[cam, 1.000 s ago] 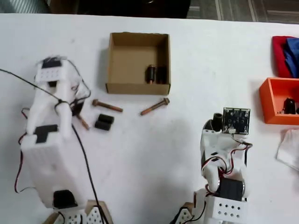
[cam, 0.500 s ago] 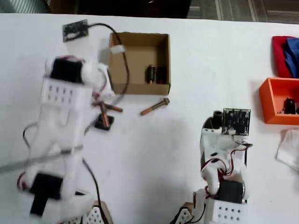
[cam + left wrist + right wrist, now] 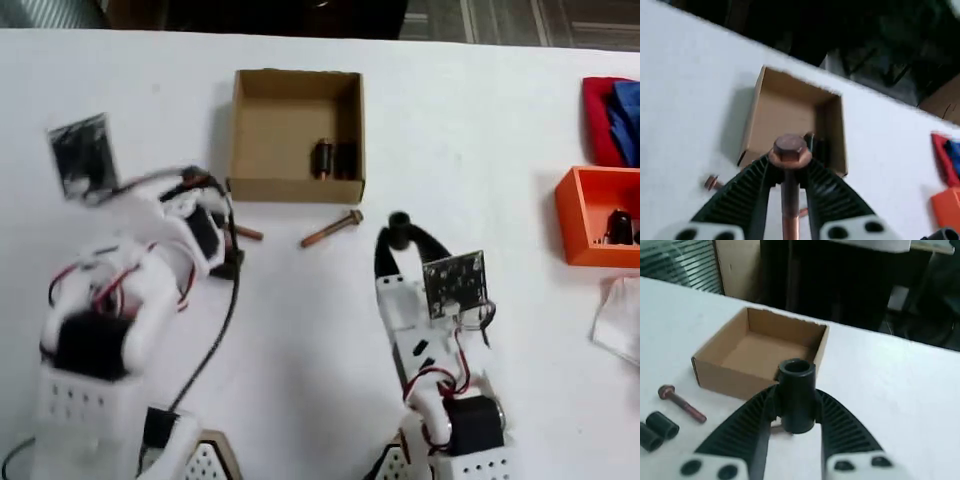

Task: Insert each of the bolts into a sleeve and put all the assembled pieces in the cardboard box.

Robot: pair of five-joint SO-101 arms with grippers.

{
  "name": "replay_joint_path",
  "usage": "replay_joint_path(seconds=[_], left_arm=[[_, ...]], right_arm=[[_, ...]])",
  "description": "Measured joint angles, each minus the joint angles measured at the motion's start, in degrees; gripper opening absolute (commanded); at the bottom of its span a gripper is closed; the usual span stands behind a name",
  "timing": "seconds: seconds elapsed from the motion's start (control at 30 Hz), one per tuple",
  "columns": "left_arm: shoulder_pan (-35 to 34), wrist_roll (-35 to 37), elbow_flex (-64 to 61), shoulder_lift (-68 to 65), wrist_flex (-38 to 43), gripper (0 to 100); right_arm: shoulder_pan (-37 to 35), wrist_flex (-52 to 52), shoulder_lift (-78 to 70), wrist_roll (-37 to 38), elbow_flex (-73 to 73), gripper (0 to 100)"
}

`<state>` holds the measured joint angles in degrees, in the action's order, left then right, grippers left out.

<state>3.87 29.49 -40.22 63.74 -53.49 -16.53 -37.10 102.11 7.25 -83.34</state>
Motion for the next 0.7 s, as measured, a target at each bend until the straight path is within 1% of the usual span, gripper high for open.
replay_joint_path(seconds=[0.07,0.1,0.23,0.3,0.37,0.57,0.7], left_arm=[[0.0,-0.09,-4.04,3.78,6.15,2],[0.0,-0.09,-5.1,4.57,8.0,2],[0.09,-0.09,-5.54,4.92,12.75,2],[1.32,1.14,-4.92,3.87,14.77,2],[4.04,2.64,-2.2,1.41,15.56,2],[16.7,3.43,10.46,-10.37,14.24,2],[21.63,3.43,16.79,-18.11,12.57,2]], right_arm=[[-1.23,5.71,0.09,0.0,-0.44,2.3],[-1.93,7.65,0.09,0.0,-0.44,2.3],[-5.71,11.08,0.09,0.0,-0.97,2.3],[-7.47,11.87,0.09,0.0,-2.64,2.3],[-8.7,12.92,0.09,0.0,-4.66,2.3],[-8.7,13.63,0.09,0.0,-6.59,2.3],[-7.65,13.89,0.09,0.0,-6.59,2.3]])
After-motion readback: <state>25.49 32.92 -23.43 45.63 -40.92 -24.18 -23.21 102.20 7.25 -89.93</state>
